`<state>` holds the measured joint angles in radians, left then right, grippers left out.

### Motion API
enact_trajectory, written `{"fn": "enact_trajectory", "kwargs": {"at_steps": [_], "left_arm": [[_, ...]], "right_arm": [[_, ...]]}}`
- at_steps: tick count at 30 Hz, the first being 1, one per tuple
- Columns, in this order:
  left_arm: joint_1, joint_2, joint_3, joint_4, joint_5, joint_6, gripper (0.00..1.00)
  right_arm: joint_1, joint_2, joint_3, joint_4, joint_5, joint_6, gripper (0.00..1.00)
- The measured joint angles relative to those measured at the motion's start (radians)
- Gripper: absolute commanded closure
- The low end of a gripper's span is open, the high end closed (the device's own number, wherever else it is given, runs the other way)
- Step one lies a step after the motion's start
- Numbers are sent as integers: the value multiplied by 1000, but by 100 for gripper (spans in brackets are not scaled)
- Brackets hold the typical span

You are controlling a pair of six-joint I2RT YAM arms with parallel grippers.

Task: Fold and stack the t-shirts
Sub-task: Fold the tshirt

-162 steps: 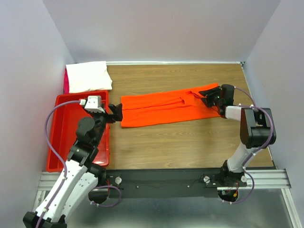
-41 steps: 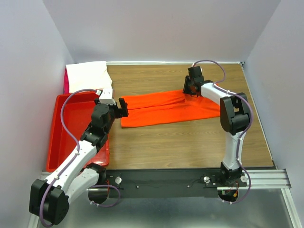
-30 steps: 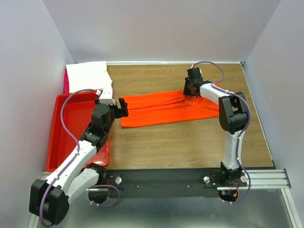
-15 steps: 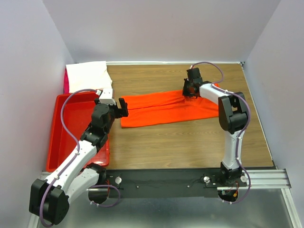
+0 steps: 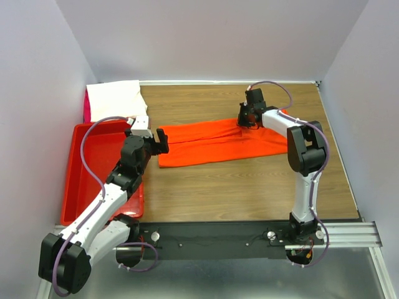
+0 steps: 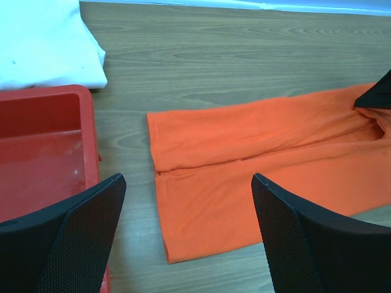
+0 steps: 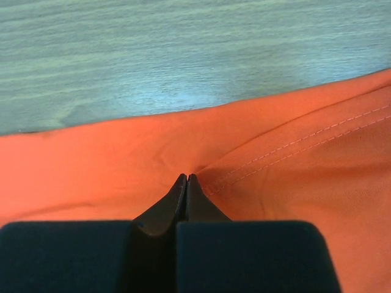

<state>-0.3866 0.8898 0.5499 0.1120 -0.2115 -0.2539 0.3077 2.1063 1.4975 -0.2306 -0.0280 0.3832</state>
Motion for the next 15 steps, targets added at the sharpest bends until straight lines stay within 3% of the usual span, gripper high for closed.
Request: {"fn": "enact_trajectory", "kwargs": {"at_steps": [2,3,7,11,15], "left_arm": [[0,2,0,0,3,0,9],[0,3,0,0,4,0,9],[0,21,0,5,18,0,9],[0,100,42,5,55,4,9],[0,277,187,-19,93,12,11]], "right_arm": [[0,-4,-7,3,-11,0,84],[1,-7,-11,3,-14,-2,73],[1,-38,-40,4,-19,10,54],[1,-131,-90,5,-17,21,48],[-16,-285,-185,23,-16,57,46]]}}
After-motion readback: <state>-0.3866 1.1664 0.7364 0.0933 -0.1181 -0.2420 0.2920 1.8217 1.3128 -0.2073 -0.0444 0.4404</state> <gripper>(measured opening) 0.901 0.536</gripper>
